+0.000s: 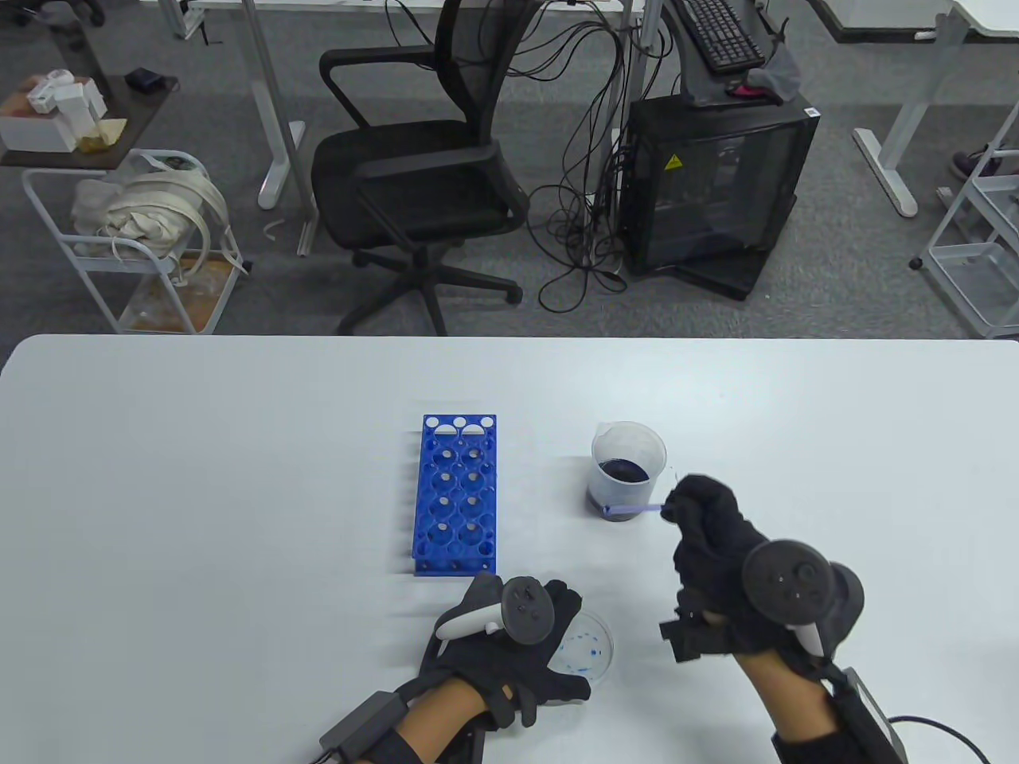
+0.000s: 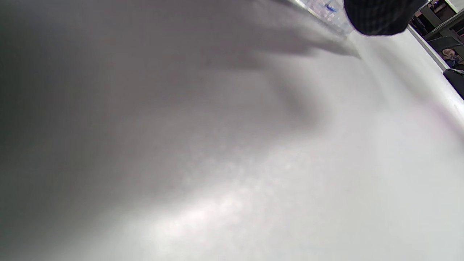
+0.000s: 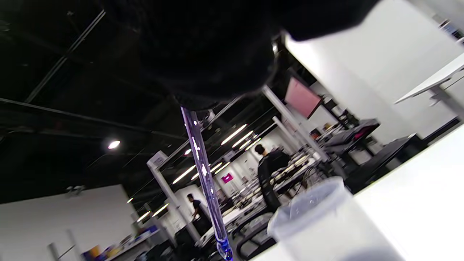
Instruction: Dip glass rod and spread liquid on culture dish
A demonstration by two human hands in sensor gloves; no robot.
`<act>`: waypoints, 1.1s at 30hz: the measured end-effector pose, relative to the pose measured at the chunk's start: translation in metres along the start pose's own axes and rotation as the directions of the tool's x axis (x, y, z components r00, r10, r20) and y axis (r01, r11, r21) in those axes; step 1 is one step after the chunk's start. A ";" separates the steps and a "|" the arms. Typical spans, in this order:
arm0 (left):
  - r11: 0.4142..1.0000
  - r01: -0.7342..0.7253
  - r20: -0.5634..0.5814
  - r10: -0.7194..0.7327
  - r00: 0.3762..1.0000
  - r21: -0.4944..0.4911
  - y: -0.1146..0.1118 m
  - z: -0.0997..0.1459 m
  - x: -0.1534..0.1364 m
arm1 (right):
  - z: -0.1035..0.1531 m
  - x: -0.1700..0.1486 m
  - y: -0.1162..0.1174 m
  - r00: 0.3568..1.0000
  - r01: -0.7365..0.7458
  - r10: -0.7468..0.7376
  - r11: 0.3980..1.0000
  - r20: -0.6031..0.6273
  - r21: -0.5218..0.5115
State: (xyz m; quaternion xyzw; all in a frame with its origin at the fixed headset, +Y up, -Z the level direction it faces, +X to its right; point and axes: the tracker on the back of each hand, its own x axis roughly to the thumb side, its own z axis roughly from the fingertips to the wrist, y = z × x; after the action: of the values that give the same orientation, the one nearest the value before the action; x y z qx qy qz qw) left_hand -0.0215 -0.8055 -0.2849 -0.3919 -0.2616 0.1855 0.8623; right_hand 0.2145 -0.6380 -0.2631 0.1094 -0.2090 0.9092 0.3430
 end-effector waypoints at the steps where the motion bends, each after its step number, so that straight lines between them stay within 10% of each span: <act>1: 1.000 0.000 0.000 0.000 1.000 0.000 0.000 0.000 0.000 | 0.012 0.001 0.004 1.000 -0.010 0.009 1.000 0.021 0.014; 12: 1.000 0.001 -0.003 -0.001 1.000 -0.001 0.000 0.000 0.000 | 0.072 -0.013 0.062 0.988 -0.096 0.070 0.977 0.135 0.191; 33: 1.000 0.000 -0.002 0.000 1.000 -0.002 0.000 0.000 0.000 | 0.072 -0.014 0.046 0.979 -0.180 0.161 0.972 0.127 0.154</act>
State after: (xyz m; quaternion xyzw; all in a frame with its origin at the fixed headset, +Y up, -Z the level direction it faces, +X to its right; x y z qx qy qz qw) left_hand -0.0216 -0.8060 -0.2851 -0.3930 -0.2610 0.1848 0.8622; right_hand 0.1984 -0.7102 -0.2177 0.1704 -0.1610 0.9418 0.2409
